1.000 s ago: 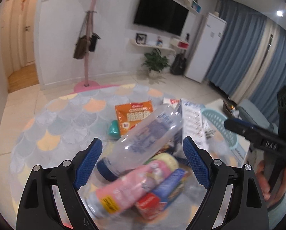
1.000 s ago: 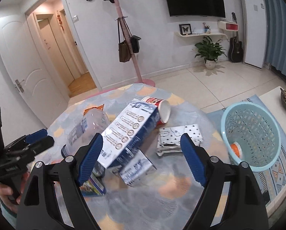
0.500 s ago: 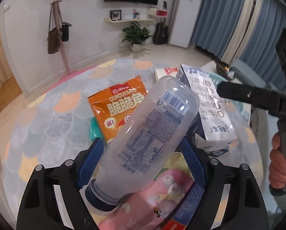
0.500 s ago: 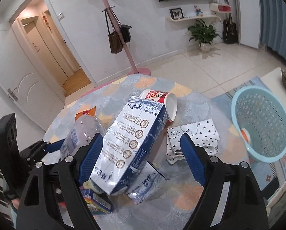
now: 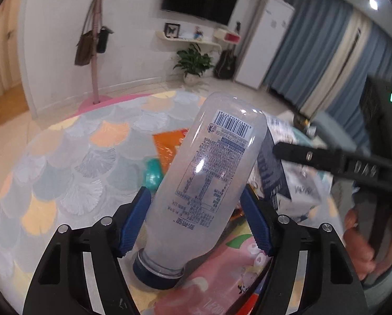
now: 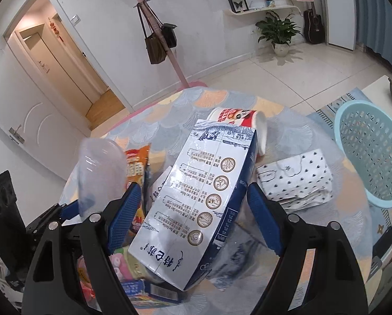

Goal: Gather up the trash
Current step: 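Grasp the clear plastic bottle with the left tool while the right tool grasps the white milk carton, then carry bottle and carton over the blue basket and release both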

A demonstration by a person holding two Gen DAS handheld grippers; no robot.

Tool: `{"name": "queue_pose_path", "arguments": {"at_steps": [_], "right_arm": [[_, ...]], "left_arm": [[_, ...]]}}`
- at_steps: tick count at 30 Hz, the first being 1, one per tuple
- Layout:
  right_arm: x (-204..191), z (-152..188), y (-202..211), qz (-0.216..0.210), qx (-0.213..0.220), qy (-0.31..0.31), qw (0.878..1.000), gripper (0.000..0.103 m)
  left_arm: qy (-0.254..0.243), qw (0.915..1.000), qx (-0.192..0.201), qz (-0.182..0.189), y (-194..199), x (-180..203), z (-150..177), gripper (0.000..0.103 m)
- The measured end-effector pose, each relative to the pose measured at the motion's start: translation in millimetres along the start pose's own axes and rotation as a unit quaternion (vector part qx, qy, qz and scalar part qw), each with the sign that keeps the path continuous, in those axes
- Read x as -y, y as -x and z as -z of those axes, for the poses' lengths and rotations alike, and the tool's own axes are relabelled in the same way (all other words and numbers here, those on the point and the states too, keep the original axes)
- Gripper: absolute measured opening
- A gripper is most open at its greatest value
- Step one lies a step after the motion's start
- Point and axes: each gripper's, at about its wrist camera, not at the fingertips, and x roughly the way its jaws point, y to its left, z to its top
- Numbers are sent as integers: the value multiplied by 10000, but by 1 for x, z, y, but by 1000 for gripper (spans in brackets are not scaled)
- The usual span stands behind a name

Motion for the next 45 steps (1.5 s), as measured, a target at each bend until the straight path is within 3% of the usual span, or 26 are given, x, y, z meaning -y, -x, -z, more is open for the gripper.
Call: {"name": "queue_pose_path", "arguments": {"at_steps": [8,10,13,25,36,45], "right_arm": [[-10,6,-24,419,-308,-43,9986,78],[-10,8,-22,515,-291,43,9982,73],[-14,12,-11,629,-135,276,9975,64],[0,17,62,401,757,643,9943,62],[74,-3,133,810,1567,265,9840,62],[176,-16,154,1264,1730,-442,9758,62]], "left_arm": [[409,9986,340,-18,18,-18,-2,66],[414,9984,374,-32,21,-16,-2,66],[363,9985,406,-71,23,-14,-5,65],[100,9951,974,159,56,40,-25,64],[-300,9912,1144,592,39,132,-63,64],[-546,9913,662,996,-30,214,-80,64]]}}
